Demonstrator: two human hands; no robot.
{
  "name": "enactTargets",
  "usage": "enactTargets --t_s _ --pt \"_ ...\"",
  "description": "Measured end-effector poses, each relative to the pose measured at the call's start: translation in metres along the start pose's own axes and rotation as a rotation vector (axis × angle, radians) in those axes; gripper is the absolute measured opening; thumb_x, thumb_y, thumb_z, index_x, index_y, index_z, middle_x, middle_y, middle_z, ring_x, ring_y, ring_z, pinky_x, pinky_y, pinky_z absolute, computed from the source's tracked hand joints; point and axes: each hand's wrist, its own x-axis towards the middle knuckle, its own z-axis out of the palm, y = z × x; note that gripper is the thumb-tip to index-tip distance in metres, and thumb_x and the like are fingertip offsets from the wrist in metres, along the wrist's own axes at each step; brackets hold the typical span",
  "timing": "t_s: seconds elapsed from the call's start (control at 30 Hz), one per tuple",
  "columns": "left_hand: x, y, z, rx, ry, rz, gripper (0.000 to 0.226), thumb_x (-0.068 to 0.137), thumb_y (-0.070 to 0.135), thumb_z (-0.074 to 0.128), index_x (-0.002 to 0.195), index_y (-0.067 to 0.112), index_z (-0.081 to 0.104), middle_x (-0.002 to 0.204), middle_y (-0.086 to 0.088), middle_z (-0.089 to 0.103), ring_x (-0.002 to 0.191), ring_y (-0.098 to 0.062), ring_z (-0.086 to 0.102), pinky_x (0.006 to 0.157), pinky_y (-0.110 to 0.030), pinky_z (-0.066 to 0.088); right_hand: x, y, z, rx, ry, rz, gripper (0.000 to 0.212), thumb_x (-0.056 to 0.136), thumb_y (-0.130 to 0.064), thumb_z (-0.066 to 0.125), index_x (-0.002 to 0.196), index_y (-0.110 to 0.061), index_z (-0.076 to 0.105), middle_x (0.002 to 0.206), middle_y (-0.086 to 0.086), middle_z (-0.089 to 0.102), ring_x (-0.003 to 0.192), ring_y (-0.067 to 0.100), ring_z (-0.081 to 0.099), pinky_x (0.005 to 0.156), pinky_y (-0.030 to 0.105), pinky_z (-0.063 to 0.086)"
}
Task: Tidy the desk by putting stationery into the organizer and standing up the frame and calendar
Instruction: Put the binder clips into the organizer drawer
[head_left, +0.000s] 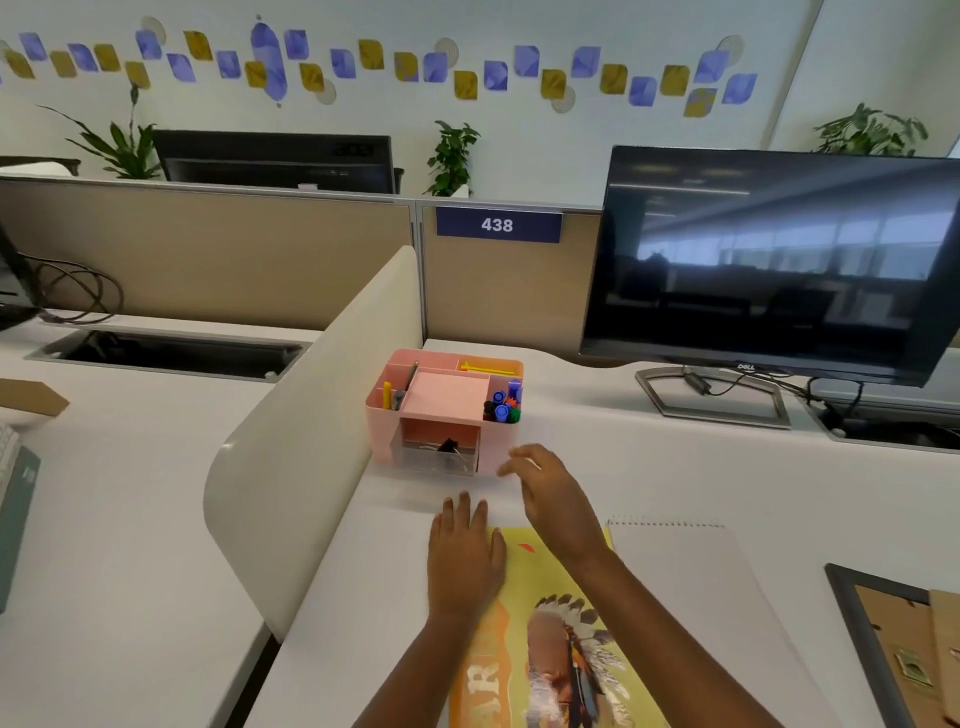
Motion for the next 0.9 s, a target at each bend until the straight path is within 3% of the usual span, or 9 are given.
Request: enactTargets --t_s 0.17,0.3,0.43,0.67,0.7,0.77,0.9 --pt "0.003 0.000 0.006 0.073 0.075 0.064 0.032 0.066 0.025 0.058 0.087 0.007 0.074 0.094 -0.017 0.072 0.084 -0.034 0.070 0.067 -0.043 0.056 -0.055 0.043 -0.016 -0.003 0.001 0.171 0.037 0.082 0.012 0.044 0.101 -0.012 0.065 0.121 0.005 0.058 0.117 0.018 0.053 0.082 0.030 0.051" --pt "0.002 0.004 0.007 0.115 0.140 0.090 0.029 0.073 0.018 0.049 0.082 0.004 0.073 0.087 -0.019 0.072 0.080 -0.036 0.070 0.062 -0.044 0.057 -0.086 0.072 -0.035 -0.043 0.025 0.257 0.032 0.083 0.009 0.048 0.095 -0.013 0.067 0.114 0.003 0.062 0.110 0.017 0.058 0.076 0.019 0.045" --pt "-0.005 0.037 0.013 0.085 0.204 0.189 0.051 0.090 0.025 0.027 0.088 0.006 0.073 0.090 -0.016 0.072 0.089 -0.037 0.068 0.069 -0.045 0.056 -0.118 0.101 -0.056 -0.074 0.044 0.325 0.029 0.078 0.011 0.057 0.089 -0.013 0.068 0.104 0.005 0.068 0.099 0.020 0.065 0.072 0.021 0.051" --pt "-0.027 0.139 0.036 0.003 0.055 0.322 0.056 0.094 0.033 0.022 0.091 0.013 0.073 0.097 -0.013 0.072 0.092 -0.033 0.068 0.068 -0.039 0.057 -0.169 0.152 -0.107 -0.065 0.177 0.518 0.028 0.078 0.017 0.053 0.089 -0.003 0.068 0.099 0.012 0.066 0.095 0.024 0.060 0.085 0.008 0.033" --pt "-0.029 0.150 0.038 0.010 0.030 0.330 0.052 0.091 0.034 0.026 0.091 0.013 0.074 0.097 -0.013 0.072 0.091 -0.032 0.068 0.067 -0.039 0.057 -0.176 0.160 -0.115 -0.074 0.194 0.552 0.027 0.079 0.016 0.052 0.090 -0.002 0.068 0.100 0.014 0.066 0.098 0.026 0.060 0.086 0.010 0.034" --pt "-0.034 0.169 0.040 0.026 -0.038 0.340 0.047 0.080 0.036 0.034 0.089 0.014 0.074 0.095 -0.014 0.072 0.089 -0.031 0.069 0.066 -0.039 0.057 -0.188 0.176 -0.130 -0.081 0.213 0.605 0.024 0.082 0.012 0.051 0.095 -0.001 0.067 0.105 0.017 0.066 0.104 0.031 0.058 0.093 0.026 0.040" --pt "-0.042 0.185 0.049 0.052 -0.064 0.299 0.048 0.074 0.037 0.035 0.088 0.015 0.075 0.095 -0.016 0.072 0.085 -0.030 0.070 0.064 -0.040 0.057 -0.209 0.200 -0.160 -0.124 0.283 0.726 0.022 0.082 0.007 0.055 0.102 0.006 0.064 0.114 0.025 0.059 0.109 0.041 0.053 0.095 0.048 0.043"
